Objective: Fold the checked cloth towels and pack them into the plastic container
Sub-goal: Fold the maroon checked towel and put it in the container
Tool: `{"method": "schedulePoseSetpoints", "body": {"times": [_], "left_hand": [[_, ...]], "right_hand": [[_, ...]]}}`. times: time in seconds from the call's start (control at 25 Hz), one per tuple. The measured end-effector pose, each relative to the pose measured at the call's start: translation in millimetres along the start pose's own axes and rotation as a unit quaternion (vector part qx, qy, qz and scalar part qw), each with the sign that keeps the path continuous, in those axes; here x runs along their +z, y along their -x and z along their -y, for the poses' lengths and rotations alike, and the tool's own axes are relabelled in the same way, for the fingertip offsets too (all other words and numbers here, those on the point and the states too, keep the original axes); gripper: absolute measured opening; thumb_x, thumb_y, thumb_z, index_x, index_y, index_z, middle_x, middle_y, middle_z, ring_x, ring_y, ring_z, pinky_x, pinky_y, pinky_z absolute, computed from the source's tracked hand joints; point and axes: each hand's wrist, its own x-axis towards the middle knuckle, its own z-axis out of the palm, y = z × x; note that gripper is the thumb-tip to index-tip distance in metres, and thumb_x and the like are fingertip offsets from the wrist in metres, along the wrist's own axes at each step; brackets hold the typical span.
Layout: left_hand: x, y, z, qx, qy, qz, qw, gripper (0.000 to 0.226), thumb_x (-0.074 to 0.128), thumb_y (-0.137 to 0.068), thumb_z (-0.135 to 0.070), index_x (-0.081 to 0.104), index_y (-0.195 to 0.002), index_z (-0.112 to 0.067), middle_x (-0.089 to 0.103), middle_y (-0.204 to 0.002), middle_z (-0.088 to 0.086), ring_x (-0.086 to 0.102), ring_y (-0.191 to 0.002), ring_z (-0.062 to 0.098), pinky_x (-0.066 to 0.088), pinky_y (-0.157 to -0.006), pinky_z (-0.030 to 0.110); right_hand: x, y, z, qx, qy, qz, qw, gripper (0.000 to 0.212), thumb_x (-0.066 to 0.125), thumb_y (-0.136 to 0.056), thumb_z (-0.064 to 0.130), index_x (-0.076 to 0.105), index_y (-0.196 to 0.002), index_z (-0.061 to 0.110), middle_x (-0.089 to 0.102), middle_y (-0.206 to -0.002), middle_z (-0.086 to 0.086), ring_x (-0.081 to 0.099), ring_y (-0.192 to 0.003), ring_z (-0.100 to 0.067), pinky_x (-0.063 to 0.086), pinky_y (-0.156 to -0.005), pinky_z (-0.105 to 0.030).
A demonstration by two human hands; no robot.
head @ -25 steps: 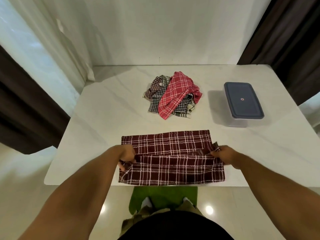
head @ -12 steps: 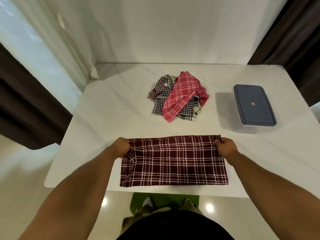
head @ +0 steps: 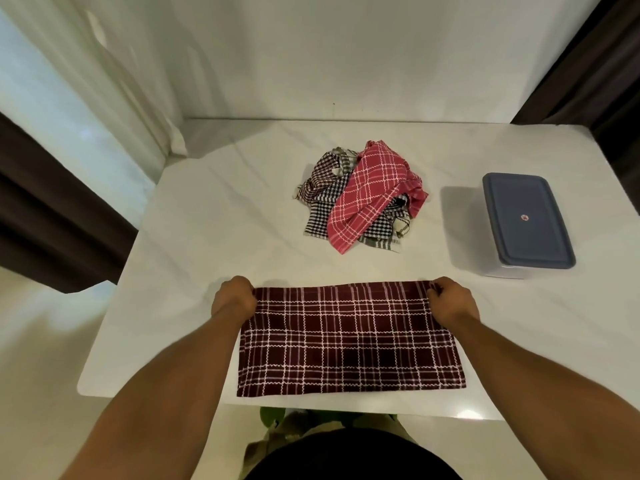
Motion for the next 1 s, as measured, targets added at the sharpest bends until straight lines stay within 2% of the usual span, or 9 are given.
{"method": "schedulePoseSetpoints", "body": {"times": [0.12, 0.24, 0.36, 0.48, 0.56, 0.68, 0.84, 0.92, 1.0], "left_hand": [[0.9, -4.0, -2.1, 0.008, -0.051, 0.008, 0.999, 0.020, 0.053, -0.083, -0.002, 0.067, -0.093, -0.012, 0.064, -0.092, 0.007, 0.063, -0.078, 0.025, 0.056, -0.070, 0.034], [2.4, -3.3, -6.5, 0.039, -0.115, 0.018, 0.992, 0.029, 0.049, -0.084, 0.002, 0.061, -0.108, -0.009, 0.054, -0.111, 0.010, 0.060, -0.096, 0.028, 0.055, -0.078, 0.038], [2.6, -7.1, -5.8, 0.080, -0.137, 0.017, 0.987, 0.025, 0.053, -0.087, -0.011, 0.058, -0.111, -0.007, 0.044, -0.119, 0.010, 0.053, -0.105, 0.029, 0.054, -0.079, 0.041], [3.6, -10.8, -0.1, 0.116, -0.155, 0.014, 0.981, 0.025, 0.052, -0.094, -0.024, 0.059, -0.113, -0.008, 0.046, -0.117, 0.009, 0.051, -0.107, 0.027, 0.053, -0.081, 0.042], [4.7, -10.5, 2.9, 0.130, -0.185, 0.012, 0.974, 0.021, 0.051, -0.095, -0.015, 0.061, -0.112, -0.008, 0.050, -0.112, 0.007, 0.051, -0.105, 0.026, 0.053, -0.083, 0.041], [3.3, -7.8, 1.4, 0.132, -0.197, 0.016, 0.971, 0.024, 0.047, -0.091, -0.001, 0.060, -0.110, -0.006, 0.051, -0.110, 0.010, 0.056, -0.102, 0.028, 0.053, -0.085, 0.039], [-6.2, -3.3, -1.1, 0.134, -0.213, 0.021, 0.968, 0.029, 0.047, -0.086, 0.008, 0.060, -0.107, -0.005, 0.056, -0.112, 0.012, 0.061, -0.102, 0.029, 0.053, -0.085, 0.035], [-13.8, -1.1, -3.5, 0.135, -0.226, 0.015, 0.965, 0.029, 0.047, -0.084, 0.010, 0.060, -0.106, -0.004, 0.061, -0.111, 0.014, 0.062, -0.102, 0.029, 0.052, -0.083, 0.034], [-22.4, 3.6, -8.4, 0.136, -0.239, 0.007, 0.962, 0.030, 0.047, -0.083, 0.011, 0.060, -0.106, -0.003, 0.063, -0.109, 0.015, 0.063, -0.101, 0.030, 0.051, -0.079, 0.033]], "right_hand": [[0.4, -4.5, 9.1, -0.018, 0.002, -0.021, 1.000, 0.026, 0.054, -0.097, 0.025, 0.065, -0.119, 0.020, 0.070, -0.108, -0.011, 0.065, -0.092, -0.033, 0.056, -0.079, -0.038], [-0.6, -8.7, 17.9, -0.069, 0.009, -0.030, 0.997, 0.024, 0.055, -0.095, 0.019, 0.066, -0.116, 0.021, 0.067, -0.113, -0.006, 0.064, -0.095, -0.029, 0.055, -0.080, -0.038], [2.3, -14.0, 20.6, -0.159, 0.082, -0.023, 0.984, 0.019, 0.053, -0.095, 0.016, 0.068, -0.108, 0.020, 0.063, -0.114, -0.001, 0.058, -0.101, -0.024, 0.053, -0.081, -0.037], [4.4, -16.7, 23.2, -0.208, 0.167, -0.015, 0.964, 0.026, 0.049, -0.097, 0.015, 0.063, -0.119, 0.020, 0.062, -0.118, -0.001, 0.054, -0.106, -0.024, 0.051, -0.082, -0.037], [3.2, -18.3, 25.4, -0.206, 0.219, -0.018, 0.954, 0.030, 0.048, -0.098, 0.018, 0.059, -0.126, 0.021, 0.063, -0.119, -0.002, 0.055, -0.108, -0.025, 0.049, -0.086, -0.038], [-0.9, -19.8, 27.8, -0.198, 0.292, -0.012, 0.936, 0.021, 0.049, -0.097, 0.023, 0.062, -0.114, 0.024, 0.064, -0.112, 0.000, 0.052, -0.106, -0.022, 0.040, -0.090, -0.037], [-11.5, -17.6, 27.1, -0.245, 0.244, -0.002, 0.938, 0.018, 0.046, -0.100, 0.031, 0.061, -0.107, 0.025, 0.060, -0.110, 0.004, 0.051, -0.108, -0.020, 0.037, -0.093, -0.037], [-20.3, -14.7, 28.1, -0.260, 0.204, 0.024, 0.944, 0.016, 0.045, -0.101, 0.036, 0.058, -0.103, 0.028, 0.060, -0.104, 0.007, 0.052, -0.105, -0.017, 0.037, -0.093, -0.036], [-31.2, -10.7, 28.8, -0.272, 0.197, 0.016, 0.942, 0.017, 0.046, -0.101, 0.042, 0.056, -0.097, 0.029, 0.057, -0.098, 0.008, 0.051, -0.100, -0.015, 0.038, -0.092, -0.037]]}}
